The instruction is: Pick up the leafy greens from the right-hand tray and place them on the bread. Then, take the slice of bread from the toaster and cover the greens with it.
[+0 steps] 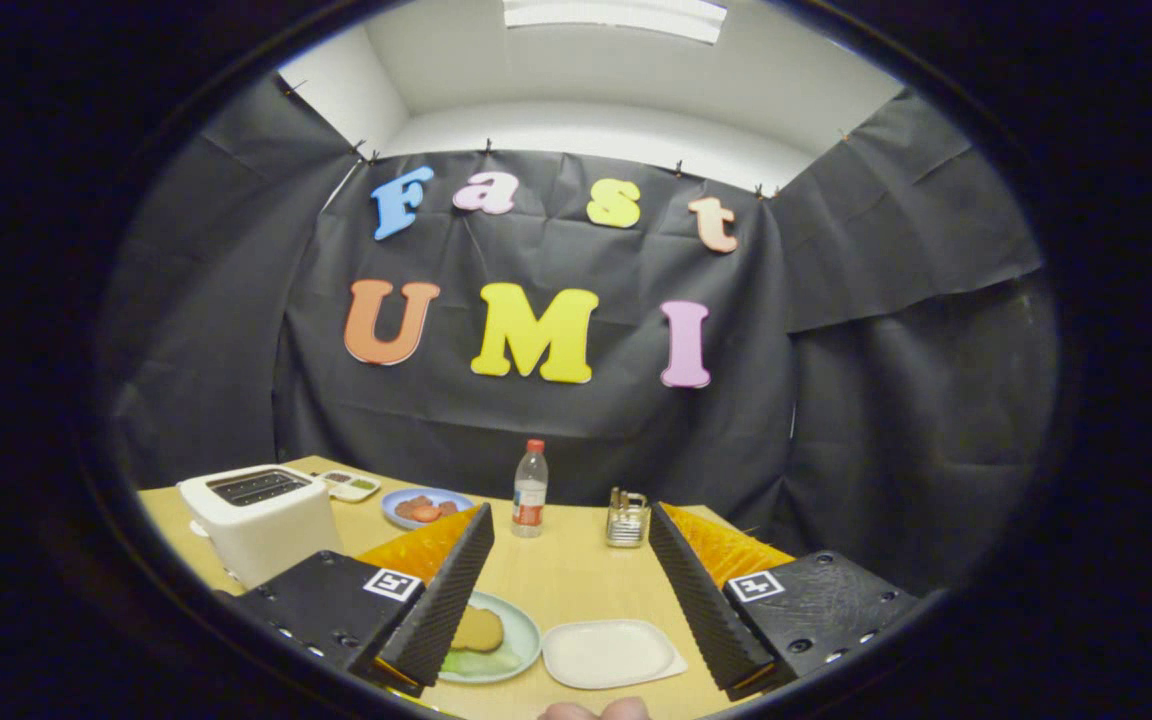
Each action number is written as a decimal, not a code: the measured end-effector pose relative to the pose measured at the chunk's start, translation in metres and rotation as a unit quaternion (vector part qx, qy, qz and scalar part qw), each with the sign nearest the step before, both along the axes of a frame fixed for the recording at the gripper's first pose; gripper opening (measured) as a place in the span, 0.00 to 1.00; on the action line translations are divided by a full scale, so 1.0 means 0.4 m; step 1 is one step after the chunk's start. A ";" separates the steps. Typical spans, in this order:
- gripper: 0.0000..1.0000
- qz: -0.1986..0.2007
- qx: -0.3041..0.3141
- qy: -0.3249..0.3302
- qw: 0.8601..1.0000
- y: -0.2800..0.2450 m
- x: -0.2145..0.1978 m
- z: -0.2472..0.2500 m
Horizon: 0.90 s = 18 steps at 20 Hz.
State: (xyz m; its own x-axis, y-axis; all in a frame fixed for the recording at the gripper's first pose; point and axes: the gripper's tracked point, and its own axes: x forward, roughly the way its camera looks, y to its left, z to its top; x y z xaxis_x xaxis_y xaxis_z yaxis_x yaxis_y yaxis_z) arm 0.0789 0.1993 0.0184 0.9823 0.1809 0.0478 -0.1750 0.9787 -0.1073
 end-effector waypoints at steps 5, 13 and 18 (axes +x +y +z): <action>0.95 -0.014 -0.015 -0.048 0.999 -0.107 -0.141 0.116; 0.95 -0.012 0.021 -0.064 0.998 -0.149 -0.244 0.228; 0.95 0.004 0.040 -0.059 0.997 -0.070 -0.298 0.216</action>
